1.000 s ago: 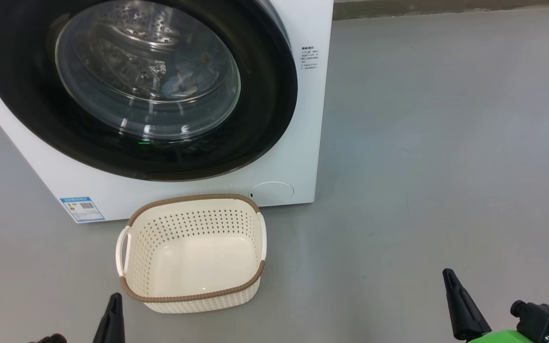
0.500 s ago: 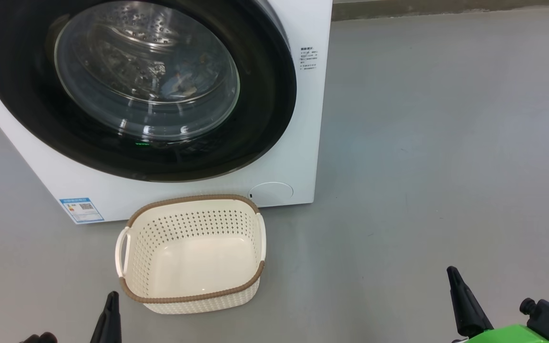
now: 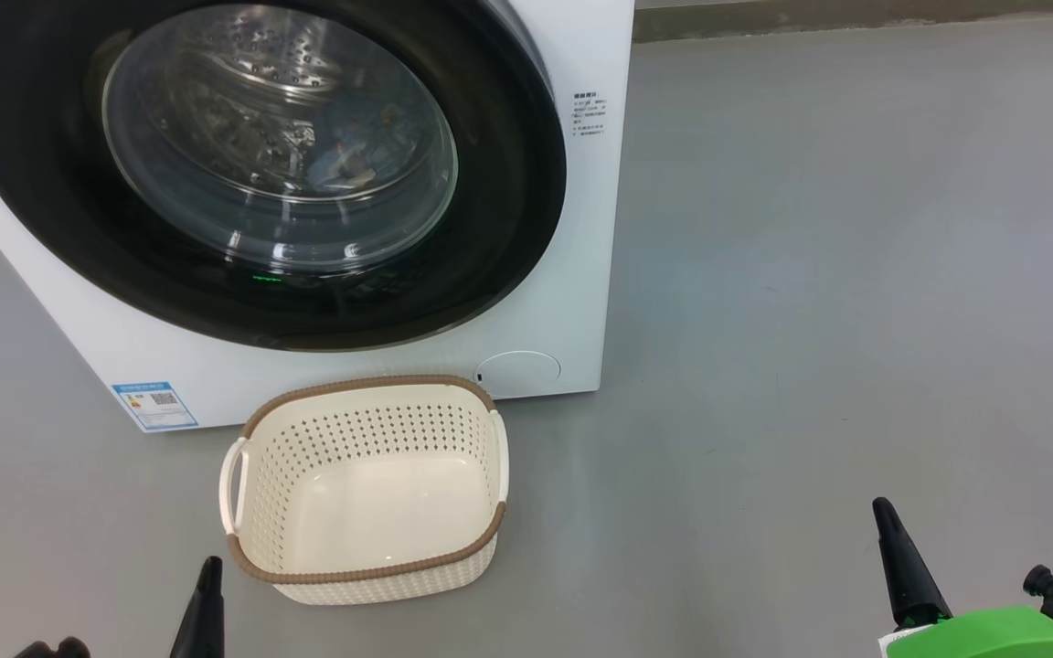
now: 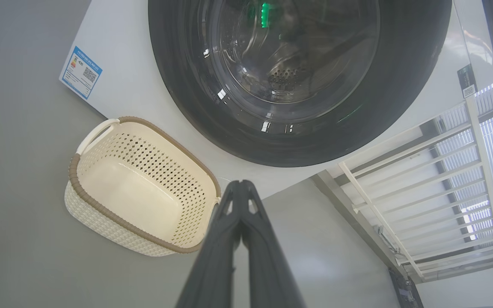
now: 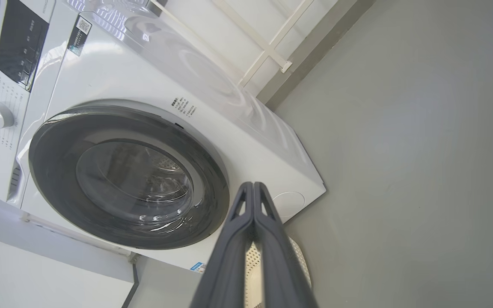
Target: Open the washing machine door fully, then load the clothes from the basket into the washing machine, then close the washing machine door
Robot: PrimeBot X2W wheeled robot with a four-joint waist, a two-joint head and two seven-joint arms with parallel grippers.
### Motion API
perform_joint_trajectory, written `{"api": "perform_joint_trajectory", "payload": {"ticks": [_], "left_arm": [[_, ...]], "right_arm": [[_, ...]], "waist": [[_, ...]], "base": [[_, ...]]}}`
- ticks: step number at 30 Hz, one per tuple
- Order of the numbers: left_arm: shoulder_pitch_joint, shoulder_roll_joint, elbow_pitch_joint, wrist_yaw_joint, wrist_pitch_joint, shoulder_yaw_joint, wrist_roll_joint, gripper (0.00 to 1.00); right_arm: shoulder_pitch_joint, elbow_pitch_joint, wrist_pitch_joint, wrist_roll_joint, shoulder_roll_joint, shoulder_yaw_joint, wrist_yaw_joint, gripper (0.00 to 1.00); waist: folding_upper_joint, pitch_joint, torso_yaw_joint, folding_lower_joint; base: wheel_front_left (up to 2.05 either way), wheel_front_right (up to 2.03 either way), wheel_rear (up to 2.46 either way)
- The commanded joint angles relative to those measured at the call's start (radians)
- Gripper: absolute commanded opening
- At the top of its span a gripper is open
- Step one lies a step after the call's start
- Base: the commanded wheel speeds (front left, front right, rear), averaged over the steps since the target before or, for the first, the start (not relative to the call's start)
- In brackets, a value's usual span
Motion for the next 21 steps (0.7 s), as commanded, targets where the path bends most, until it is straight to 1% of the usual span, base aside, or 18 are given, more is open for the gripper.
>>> {"api": "perform_joint_trajectory", "payload": {"ticks": [1, 21], "left_arm": [[-0.057, 0.018, -0.016, -0.002, 0.008, 0.025, -0.032, 0.00], [-0.090, 0.020, 0.007, -0.002, 0.063, 0.044, -0.235, 0.00]], "right_arm": [[-0.041, -0.019, 0.005, 0.037, -0.010, 0.010, -0.003, 0.00], [-0.067, -0.004, 0.061, 0.251, -0.012, -0.005, -0.004, 0.00]], "waist": [[0.0000, 0.000, 0.000, -0.0001], [0.0000, -0.002, -0.003, 0.0000]], "base": [[0.00, 0.00, 0.00], [0.00, 0.00, 0.00]]}}
